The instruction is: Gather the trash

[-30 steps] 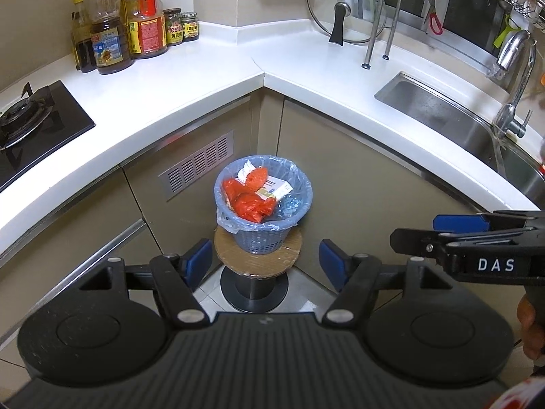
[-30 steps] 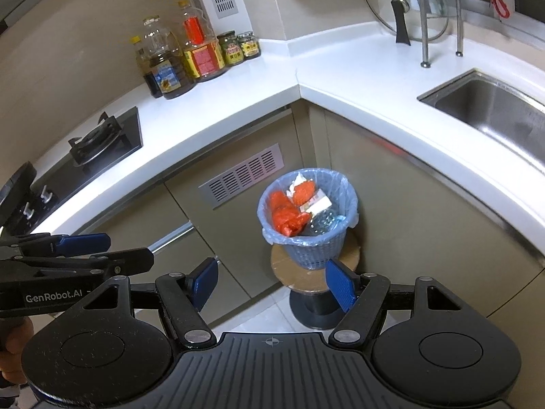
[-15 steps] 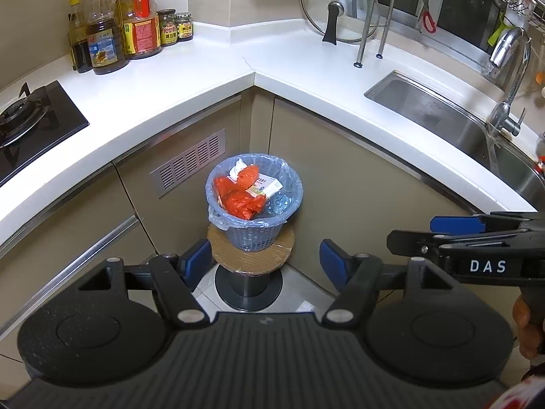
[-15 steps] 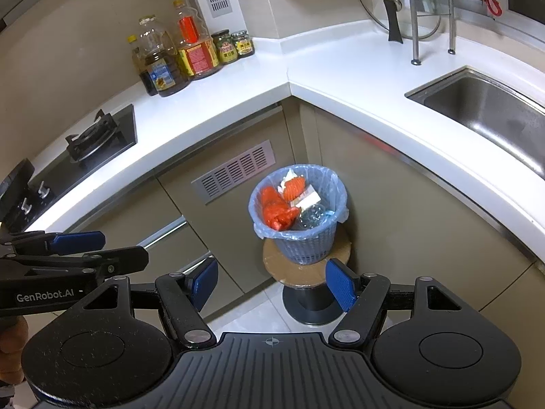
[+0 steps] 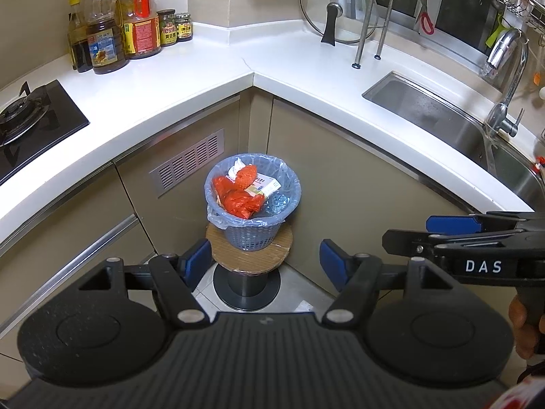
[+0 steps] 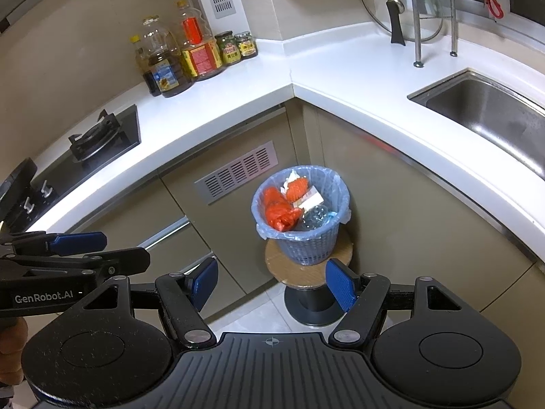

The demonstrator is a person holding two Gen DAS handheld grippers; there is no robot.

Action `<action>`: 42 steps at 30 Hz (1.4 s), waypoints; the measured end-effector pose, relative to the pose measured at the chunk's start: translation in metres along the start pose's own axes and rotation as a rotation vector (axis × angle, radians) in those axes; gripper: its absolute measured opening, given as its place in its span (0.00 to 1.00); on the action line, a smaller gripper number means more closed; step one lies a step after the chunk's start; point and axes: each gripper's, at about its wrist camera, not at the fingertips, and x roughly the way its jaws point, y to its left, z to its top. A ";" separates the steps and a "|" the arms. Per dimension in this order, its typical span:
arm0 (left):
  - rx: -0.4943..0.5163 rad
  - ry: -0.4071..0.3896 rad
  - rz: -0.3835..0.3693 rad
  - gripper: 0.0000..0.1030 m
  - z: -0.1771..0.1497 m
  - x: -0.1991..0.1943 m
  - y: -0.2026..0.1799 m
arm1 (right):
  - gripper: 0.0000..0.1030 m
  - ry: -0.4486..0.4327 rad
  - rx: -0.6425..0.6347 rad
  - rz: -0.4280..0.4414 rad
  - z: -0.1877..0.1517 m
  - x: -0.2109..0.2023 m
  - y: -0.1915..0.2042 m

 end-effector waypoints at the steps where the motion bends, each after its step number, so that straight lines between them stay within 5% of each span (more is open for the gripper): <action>1: 0.000 0.000 -0.001 0.66 0.000 0.000 0.000 | 0.68 -0.001 0.000 -0.001 0.000 0.000 0.000; 42: -0.004 0.000 -0.002 0.66 0.001 0.002 -0.002 | 0.68 -0.002 0.002 -0.003 0.000 0.000 0.004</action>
